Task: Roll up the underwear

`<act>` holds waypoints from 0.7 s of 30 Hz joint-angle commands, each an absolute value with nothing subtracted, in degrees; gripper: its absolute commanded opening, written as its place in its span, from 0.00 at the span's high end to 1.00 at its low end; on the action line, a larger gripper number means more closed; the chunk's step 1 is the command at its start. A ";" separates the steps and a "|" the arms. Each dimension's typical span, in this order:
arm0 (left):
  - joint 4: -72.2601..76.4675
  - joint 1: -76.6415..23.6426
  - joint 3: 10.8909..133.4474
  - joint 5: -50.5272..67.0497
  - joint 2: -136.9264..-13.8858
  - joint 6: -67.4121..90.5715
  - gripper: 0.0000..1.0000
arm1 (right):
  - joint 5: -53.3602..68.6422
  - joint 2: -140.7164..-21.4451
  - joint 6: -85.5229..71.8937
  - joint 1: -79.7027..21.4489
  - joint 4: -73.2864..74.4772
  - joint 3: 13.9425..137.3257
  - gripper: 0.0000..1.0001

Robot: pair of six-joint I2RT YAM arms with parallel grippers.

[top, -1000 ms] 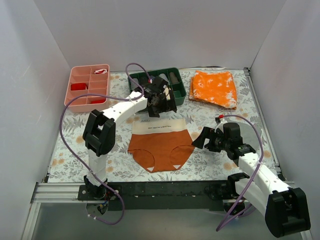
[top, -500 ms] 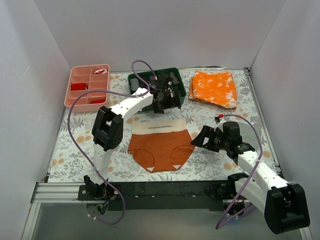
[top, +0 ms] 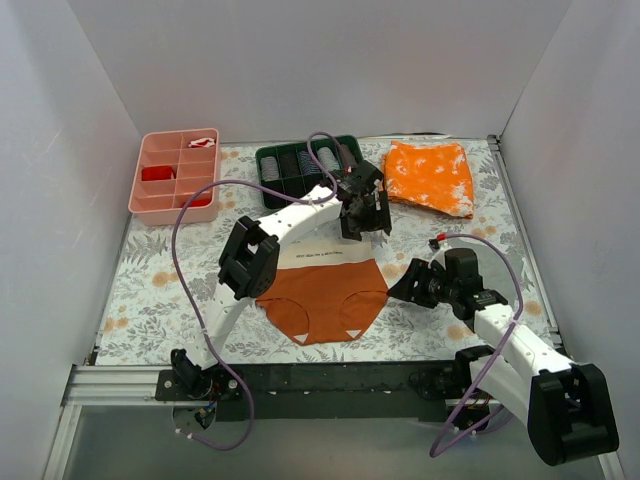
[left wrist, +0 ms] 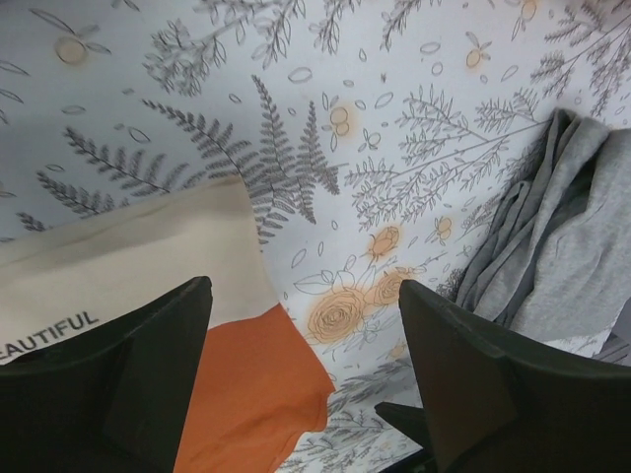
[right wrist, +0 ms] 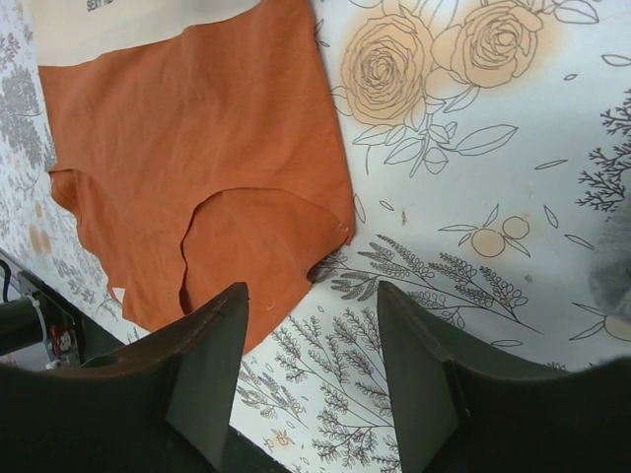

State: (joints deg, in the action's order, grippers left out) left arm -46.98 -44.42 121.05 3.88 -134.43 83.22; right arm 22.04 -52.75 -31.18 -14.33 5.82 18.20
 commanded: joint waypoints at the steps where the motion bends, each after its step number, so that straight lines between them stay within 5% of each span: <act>1: -48.69 -45.00 123.57 4.39 -134.47 85.51 0.28 | 21.97 -55.89 -30.32 -13.89 2.73 18.72 0.40; 11: -49.48 -45.35 125.06 4.13 -137.01 87.01 0.42 | 24.69 -61.43 -28.83 -13.80 0.53 20.92 0.44; 21: -50.19 -45.35 127.09 4.40 -140.45 86.75 0.46 | 24.96 -65.30 -29.97 -13.89 -2.63 21.97 0.47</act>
